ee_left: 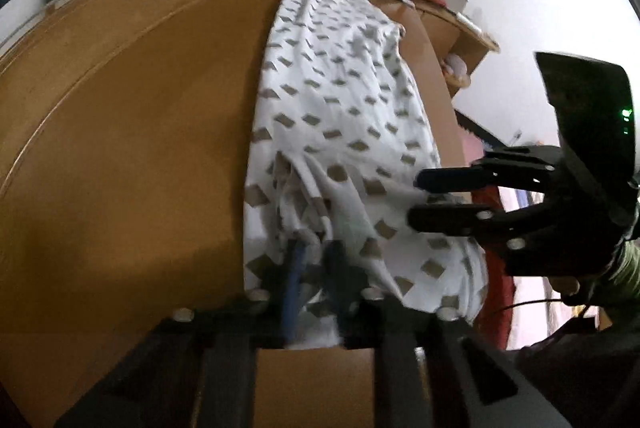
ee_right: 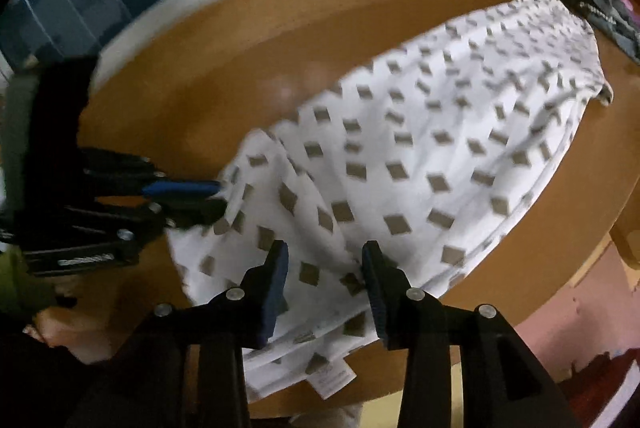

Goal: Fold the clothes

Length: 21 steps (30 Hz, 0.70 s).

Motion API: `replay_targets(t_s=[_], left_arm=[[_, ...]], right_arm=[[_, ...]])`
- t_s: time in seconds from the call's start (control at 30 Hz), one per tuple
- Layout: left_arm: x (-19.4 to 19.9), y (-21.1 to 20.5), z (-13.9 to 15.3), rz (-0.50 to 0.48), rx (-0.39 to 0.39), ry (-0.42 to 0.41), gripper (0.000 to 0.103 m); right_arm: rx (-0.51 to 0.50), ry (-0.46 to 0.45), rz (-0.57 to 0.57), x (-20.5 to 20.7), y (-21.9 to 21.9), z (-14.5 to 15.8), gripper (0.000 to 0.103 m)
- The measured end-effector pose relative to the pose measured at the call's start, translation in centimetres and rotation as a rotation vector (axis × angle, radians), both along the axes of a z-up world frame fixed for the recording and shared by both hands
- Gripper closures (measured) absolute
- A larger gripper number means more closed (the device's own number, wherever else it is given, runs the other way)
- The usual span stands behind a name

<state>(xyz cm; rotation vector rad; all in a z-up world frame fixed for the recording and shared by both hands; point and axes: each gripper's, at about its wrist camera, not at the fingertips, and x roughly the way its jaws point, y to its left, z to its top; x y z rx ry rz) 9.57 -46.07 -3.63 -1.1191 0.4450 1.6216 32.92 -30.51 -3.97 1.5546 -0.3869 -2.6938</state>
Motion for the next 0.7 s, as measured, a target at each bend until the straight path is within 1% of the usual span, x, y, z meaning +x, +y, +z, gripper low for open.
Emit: replay_targets(t_s=[0.03,0.07,0.13,0.17,0.2,0.27,0.33,0.4,0.47,0.5,0.53,0.57,0.6,0.63,0.67,0.7], left_arm=[[0.1,-0.2,0.1,0.0,0.002,0.013,0.095],[0.1,-0.7,0.3,0.014,0.01,0.009,0.096],[-0.4,-2.1,0.8,0.06,0.021,-0.007,0.101],[-0.8,-3.1,0.8,0.093,0.016,-0.01,0.101],[-1.1,-4.0,0.6,0.12,0.007,-0.029,0.101],[-1.5,-5.1,0.0,0.164,-0.027,-0.025,0.102],[-1.7,-5.7,-0.4,0.186,-0.062,-0.011,0.103],[-1.9,-5.9,0.2,0.194,-0.023,-0.046,0.103],[-2.0,-5.6,1.1,0.185,0.025,-0.059,0.102],[-2.2,-5.2,1.6,0.178,0.055,-0.067,0.1],[-2.3,-4.7,1.9,0.163,0.08,-0.094,0.096],[-2.4,-4.1,2.0,0.149,0.092,-0.115,0.085],[-2.4,-3.6,2.1,0.136,0.101,-0.132,0.068],[-2.4,-2.9,2.1,0.123,0.101,-0.131,0.06],[-2.3,-2.2,2.0,0.108,0.097,-0.12,0.055],[-2.1,-1.4,1.8,0.089,0.088,-0.112,0.055]], right_arm=[[0.022,0.016,0.0,0.1,-0.2,-0.2,0.064],[0.037,0.02,-0.006,0.1,-0.4,-0.2,0.066],[0.06,0.025,-0.018,0.1,-0.5,-0.2,0.066],[0.064,0.032,-0.017,0.1,-0.5,-0.3,0.066],[0.069,0.038,-0.016,0.2,-0.6,-0.3,0.066],[0.091,0.04,-0.005,0.3,-1.0,-0.3,0.066],[0.116,0.038,0.009,0.4,-1.1,-0.2,0.067],[0.097,0.029,-0.003,0.1,-0.3,0.0,0.066],[0.073,0.03,-0.026,0.1,0.4,0.3,0.066],[0.058,0.043,-0.045,0.4,0.5,0.7,0.066],[0.043,0.056,-0.065,0.8,0.7,1.0,0.066],[0.028,0.063,-0.086,1.2,0.9,1.3,0.066],[0.013,0.069,-0.108,1.6,1.2,1.6,0.066],[-0.001,0.076,-0.129,2.0,1.4,1.9,0.066],[-0.016,0.082,-0.15,2.4,1.6,2.2,0.065],[-0.038,0.079,-0.168,2.1,1.5,1.9,0.065]])
